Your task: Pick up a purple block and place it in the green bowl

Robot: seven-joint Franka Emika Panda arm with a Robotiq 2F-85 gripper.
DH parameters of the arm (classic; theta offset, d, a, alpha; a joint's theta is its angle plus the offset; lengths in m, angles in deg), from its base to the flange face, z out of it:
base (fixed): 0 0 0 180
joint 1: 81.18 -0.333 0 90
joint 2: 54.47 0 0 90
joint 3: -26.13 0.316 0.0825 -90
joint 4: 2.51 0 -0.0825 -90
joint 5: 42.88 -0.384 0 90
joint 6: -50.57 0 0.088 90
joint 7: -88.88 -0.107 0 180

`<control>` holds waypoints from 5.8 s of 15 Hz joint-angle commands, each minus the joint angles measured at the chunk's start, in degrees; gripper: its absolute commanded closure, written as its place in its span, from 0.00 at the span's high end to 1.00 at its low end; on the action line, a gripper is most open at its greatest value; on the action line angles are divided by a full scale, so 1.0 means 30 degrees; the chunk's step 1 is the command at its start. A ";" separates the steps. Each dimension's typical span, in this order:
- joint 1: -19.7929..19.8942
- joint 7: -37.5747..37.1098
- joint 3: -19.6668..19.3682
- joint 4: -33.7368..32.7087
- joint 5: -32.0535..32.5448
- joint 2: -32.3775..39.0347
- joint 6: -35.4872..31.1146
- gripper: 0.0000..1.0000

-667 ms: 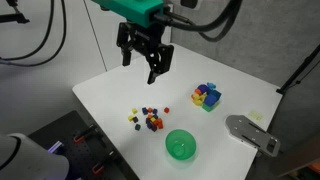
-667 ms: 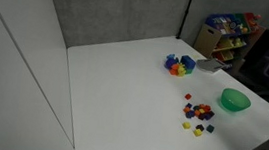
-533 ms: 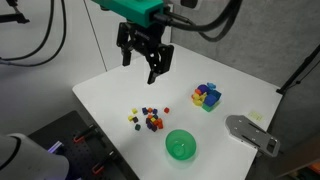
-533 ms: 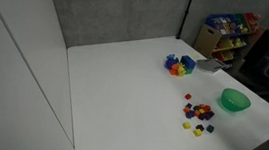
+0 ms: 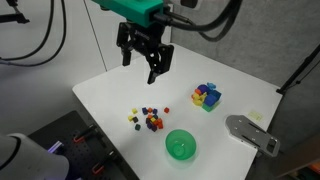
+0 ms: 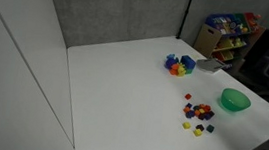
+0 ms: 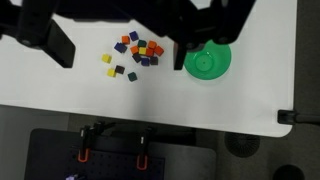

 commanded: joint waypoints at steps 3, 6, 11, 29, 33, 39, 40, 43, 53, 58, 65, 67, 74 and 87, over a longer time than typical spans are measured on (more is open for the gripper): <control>0.0196 -0.0252 0.0597 0.0116 -0.0176 0.0071 -0.0559 1.00; 0.0050 -0.0350 0.0977 0.0291 -0.0390 0.0105 -0.1135 1.00; -0.0260 -0.1021 0.1817 0.0886 -0.1222 0.0388 -0.3012 1.00; -0.1494 -0.4694 0.4913 0.4073 -0.1489 0.3520 -1.1567 1.00; -0.1581 -0.4904 0.5025 0.4229 -0.1551 0.4782 -1.2693 1.00; -0.1690 -0.5062 0.5366 0.4511 -0.2284 0.7748 -1.6547 1.00; -0.1701 -0.5101 0.5460 0.4515 -0.2488 0.8262 -1.7111 1.00; -0.1761 -0.5378 0.5790 0.4534 -0.2991 0.9690 -1.8573 1.00; -0.2607 -0.8029 0.5879 0.4193 -0.2282 1.4325 -2.2820 1.00; -0.2919 -0.8789 0.5605 0.3363 -0.2114 1.6505 -2.3721 1.00; -0.3003 -0.8934 0.5621 0.1828 -0.2289 1.8768 -2.3834 1.00; -0.3034 -0.8927 0.5628 0.1464 -0.2299 1.9180 -2.3817 0.73; -0.2931 -0.8702 0.5729 0.1020 -0.2324 1.9652 -2.3743 0.29; 0.1141 -0.6807 0.3943 0.2984 -0.2402 1.4644 -1.9226 0.09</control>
